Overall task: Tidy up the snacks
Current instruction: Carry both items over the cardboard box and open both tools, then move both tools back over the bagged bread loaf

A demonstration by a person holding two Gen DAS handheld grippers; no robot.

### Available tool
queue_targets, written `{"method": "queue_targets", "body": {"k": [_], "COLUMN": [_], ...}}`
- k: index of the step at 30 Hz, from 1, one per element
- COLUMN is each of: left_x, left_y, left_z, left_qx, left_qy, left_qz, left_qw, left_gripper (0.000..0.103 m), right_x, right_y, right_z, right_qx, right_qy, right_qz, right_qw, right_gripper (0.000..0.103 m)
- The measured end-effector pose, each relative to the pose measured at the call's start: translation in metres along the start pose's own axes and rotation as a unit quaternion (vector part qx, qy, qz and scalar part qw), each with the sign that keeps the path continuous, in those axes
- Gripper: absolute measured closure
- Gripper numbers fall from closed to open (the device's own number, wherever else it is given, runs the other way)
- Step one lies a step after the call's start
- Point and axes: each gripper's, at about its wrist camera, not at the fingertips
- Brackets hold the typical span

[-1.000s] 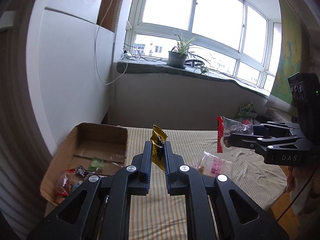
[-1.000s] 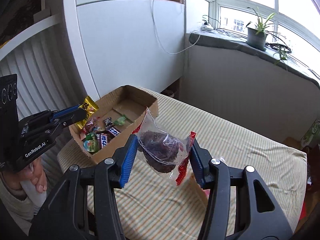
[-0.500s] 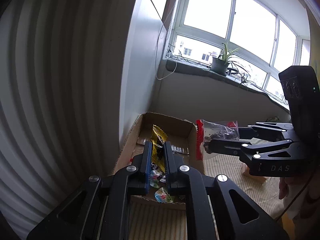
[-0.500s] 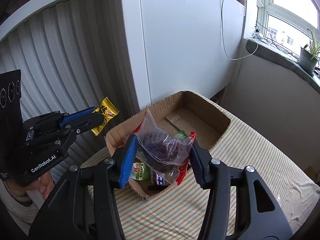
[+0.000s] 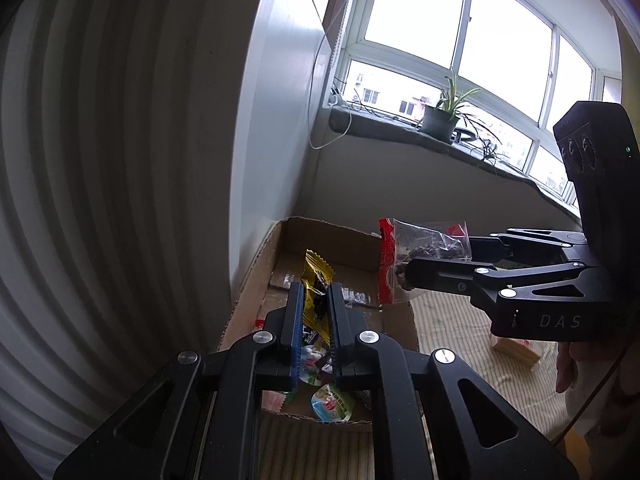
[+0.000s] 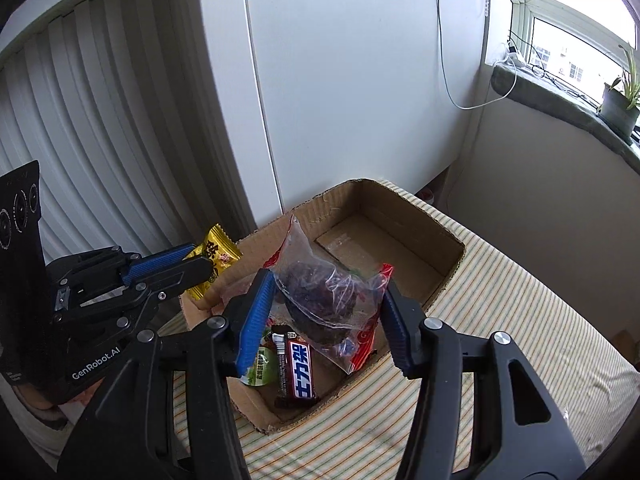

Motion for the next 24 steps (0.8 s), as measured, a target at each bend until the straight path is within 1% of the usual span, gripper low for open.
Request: {"method": "queue_targets", "body": {"k": [2,3,4,5,6,7,8,9,11,14,15,16,18,24], "left_x": [-0.006,-0.008,-0.01,-0.012,-0.013,-0.015,-0.017,-0.019,-0.021,-0.025,-0.026,-0.026,-0.025,-0.022], "left_y": [0.004,0.007,0.01,0.012,0.014,0.017,0.019,0.022,0.026,0.026,0.025,0.024,0.021,0.018], "left_z": [0.013,0.02,0.026,0.032,0.036,0.037,0.037,0.035,0.036,0.033,0.031,0.028,0.022,-0.001], "left_qx": [-0.014,-0.024,-0.034,-0.04,-0.044,-0.045,-0.039,-0.033,-0.04,-0.038,-0.037,-0.036,-0.032,-0.013], "left_qy": [0.001,0.002,0.0,-0.004,-0.009,-0.014,-0.017,-0.02,-0.025,-0.027,-0.029,-0.029,-0.03,-0.029], "left_qz": [-0.007,-0.011,-0.013,-0.014,-0.016,-0.019,-0.023,-0.024,-0.027,-0.038,-0.041,-0.044,-0.045,-0.043], "left_qw": [0.9999,0.9996,0.9993,0.9991,0.9989,0.9987,0.9988,0.999,0.9985,0.9982,0.998,0.998,0.998,0.9986], "left_gripper": [0.093,0.092,0.091,0.086,0.063,0.05,0.033,0.032,0.032,0.032,0.032,0.032,0.032,0.027], "right_x": [0.002,0.003,0.004,0.006,0.009,0.011,0.014,0.016,0.015,0.01,0.008,0.005,-0.001,-0.013], "right_y": [0.001,0.002,0.004,0.006,0.007,0.009,0.011,0.012,0.015,0.016,0.015,0.015,0.015,0.019], "right_z": [0.017,0.026,0.031,0.034,0.036,0.037,0.039,0.041,0.042,0.035,0.031,0.027,0.019,-0.003], "right_qx": [-0.016,-0.025,-0.027,-0.024,-0.023,-0.024,-0.025,-0.027,-0.031,-0.021,-0.016,-0.01,-0.002,0.028], "right_qy": [-0.001,-0.005,-0.006,-0.003,0.0,0.001,0.002,0.004,0.006,0.008,0.008,0.009,0.015,0.022], "right_qz": [0.0,-0.001,-0.001,0.001,0.006,0.011,0.016,0.019,0.018,0.016,0.014,0.01,0.006,0.01], "right_qw": [1.0,1.0,1.0,1.0,1.0,1.0,1.0,0.999,0.999,1.0,1.0,1.0,1.0,0.999], "right_gripper": [0.043,0.037,0.036,0.036,0.036,0.035,0.035,0.035,0.035,0.035,0.03,0.022,0.017,0.017]}}
Point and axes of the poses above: each gripper's, at about its wrist camera, not at the fingertips, and z roughly the way its jaws point, x to its right, y to its underside, and after that the axes turned 8 degrees about y, right-handed
